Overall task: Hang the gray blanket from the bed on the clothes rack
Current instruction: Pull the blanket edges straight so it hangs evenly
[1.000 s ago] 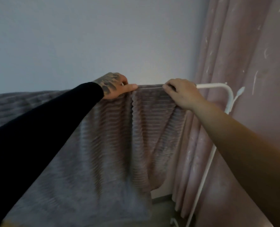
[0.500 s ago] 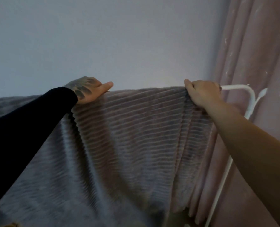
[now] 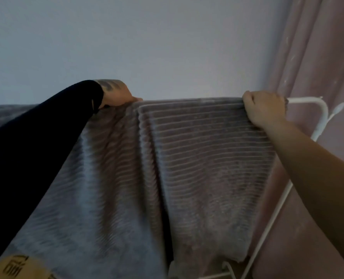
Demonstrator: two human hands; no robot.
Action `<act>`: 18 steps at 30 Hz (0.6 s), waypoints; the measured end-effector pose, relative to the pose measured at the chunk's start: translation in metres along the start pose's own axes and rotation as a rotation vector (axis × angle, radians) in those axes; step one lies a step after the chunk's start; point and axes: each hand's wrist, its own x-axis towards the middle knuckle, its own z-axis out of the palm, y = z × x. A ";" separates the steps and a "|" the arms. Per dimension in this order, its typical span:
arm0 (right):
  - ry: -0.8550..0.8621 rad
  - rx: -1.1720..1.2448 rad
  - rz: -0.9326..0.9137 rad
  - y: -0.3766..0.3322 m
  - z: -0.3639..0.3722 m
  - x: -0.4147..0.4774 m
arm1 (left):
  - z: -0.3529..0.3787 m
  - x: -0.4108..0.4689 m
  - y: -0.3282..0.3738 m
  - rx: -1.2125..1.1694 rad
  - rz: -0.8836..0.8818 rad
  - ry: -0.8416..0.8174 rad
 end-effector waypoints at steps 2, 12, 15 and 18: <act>-0.003 0.003 0.003 0.001 0.000 -0.003 | 0.000 0.002 0.010 0.136 -0.022 -0.045; 0.036 0.016 0.065 0.022 -0.011 -0.005 | 0.046 -0.078 -0.038 0.177 0.146 0.589; 0.006 0.048 0.084 0.007 -0.012 -0.006 | 0.052 -0.108 -0.082 0.182 0.054 0.663; -0.034 0.094 0.153 -0.006 -0.016 -0.005 | 0.049 -0.126 -0.107 0.150 -0.026 0.682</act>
